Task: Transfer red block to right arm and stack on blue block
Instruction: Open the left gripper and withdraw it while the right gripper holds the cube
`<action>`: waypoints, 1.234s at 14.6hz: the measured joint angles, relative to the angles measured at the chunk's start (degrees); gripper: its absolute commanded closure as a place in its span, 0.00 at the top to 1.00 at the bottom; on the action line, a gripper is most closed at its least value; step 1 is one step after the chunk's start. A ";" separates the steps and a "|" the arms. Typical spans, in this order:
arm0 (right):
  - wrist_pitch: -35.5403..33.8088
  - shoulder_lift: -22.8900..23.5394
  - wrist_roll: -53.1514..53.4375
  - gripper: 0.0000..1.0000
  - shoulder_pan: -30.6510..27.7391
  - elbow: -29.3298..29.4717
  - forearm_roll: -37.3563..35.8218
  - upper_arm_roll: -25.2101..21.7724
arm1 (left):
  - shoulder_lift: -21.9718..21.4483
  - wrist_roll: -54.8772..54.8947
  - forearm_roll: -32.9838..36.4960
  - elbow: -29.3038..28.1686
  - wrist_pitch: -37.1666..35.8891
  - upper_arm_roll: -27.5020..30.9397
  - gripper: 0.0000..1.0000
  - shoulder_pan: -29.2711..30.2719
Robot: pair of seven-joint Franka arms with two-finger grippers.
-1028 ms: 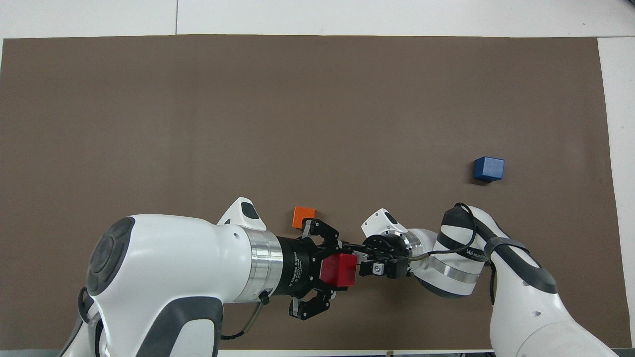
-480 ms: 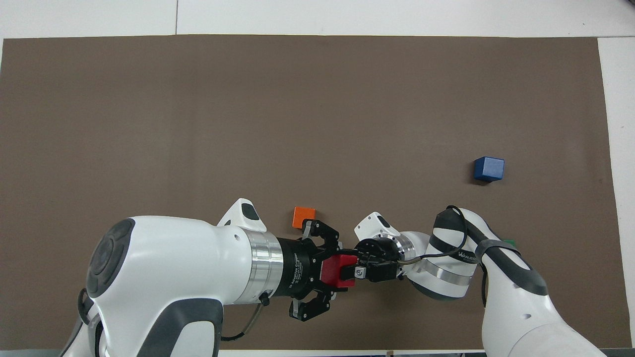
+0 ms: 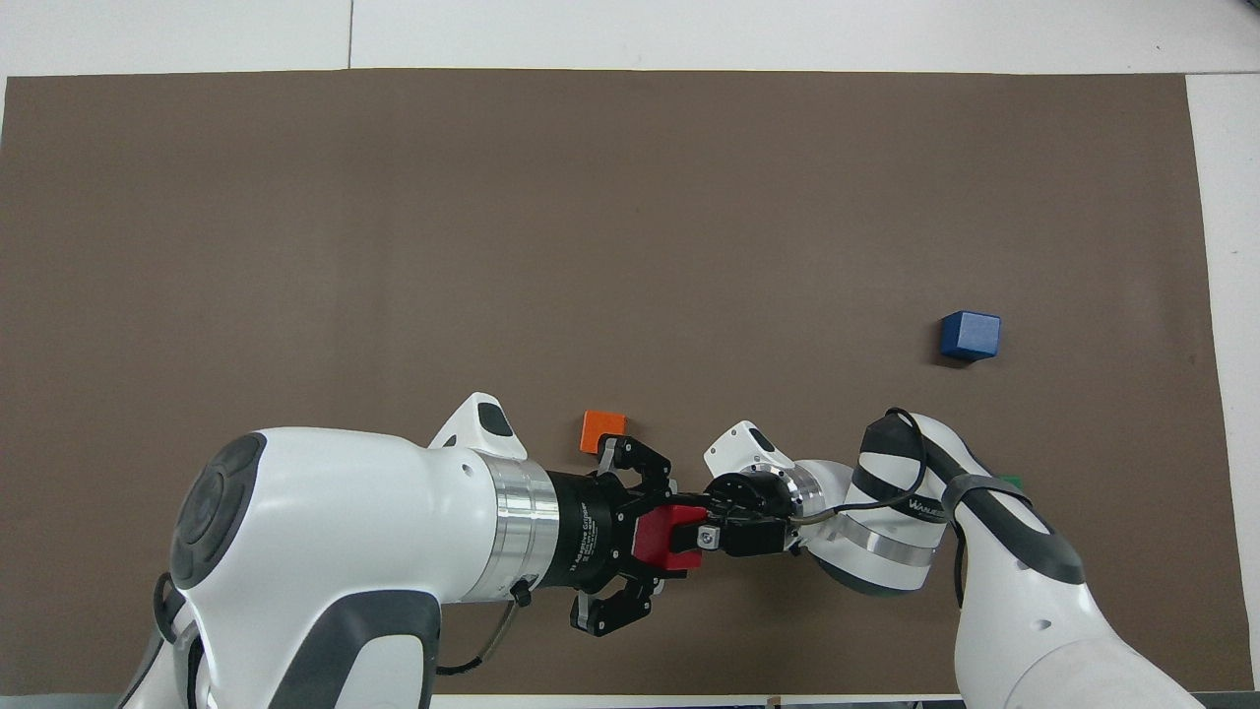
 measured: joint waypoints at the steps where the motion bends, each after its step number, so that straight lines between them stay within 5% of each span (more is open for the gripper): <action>1: 0.00 0.00 0.00 0.00 0.00 0.05 0.00 0.00 | -0.06 0.00 0.00 -0.01 0.05 0.00 1.00 0.00; 5: 1.53 0.28 -1.19 0.00 0.00 0.10 0.00 -0.02 | -2.47 -0.88 -0.04 0.43 0.35 1.05 1.00 1.71; 10: 1.54 0.37 -1.32 0.00 -0.03 0.11 0.00 -0.08 | -4.74 2.37 5.12 2.73 -8.02 1.77 1.00 12.20; 14: 3.34 0.28 -1.32 0.00 -0.15 0.46 0.00 -0.23 | -4.66 15.23 17.20 2.86 -11.16 1.95 1.00 19.10; 18: 8.66 -1.80 -0.42 0.00 -0.83 1.13 -0.38 -0.24 | -4.41 41.92 30.86 3.22 -11.55 2.10 1.00 28.28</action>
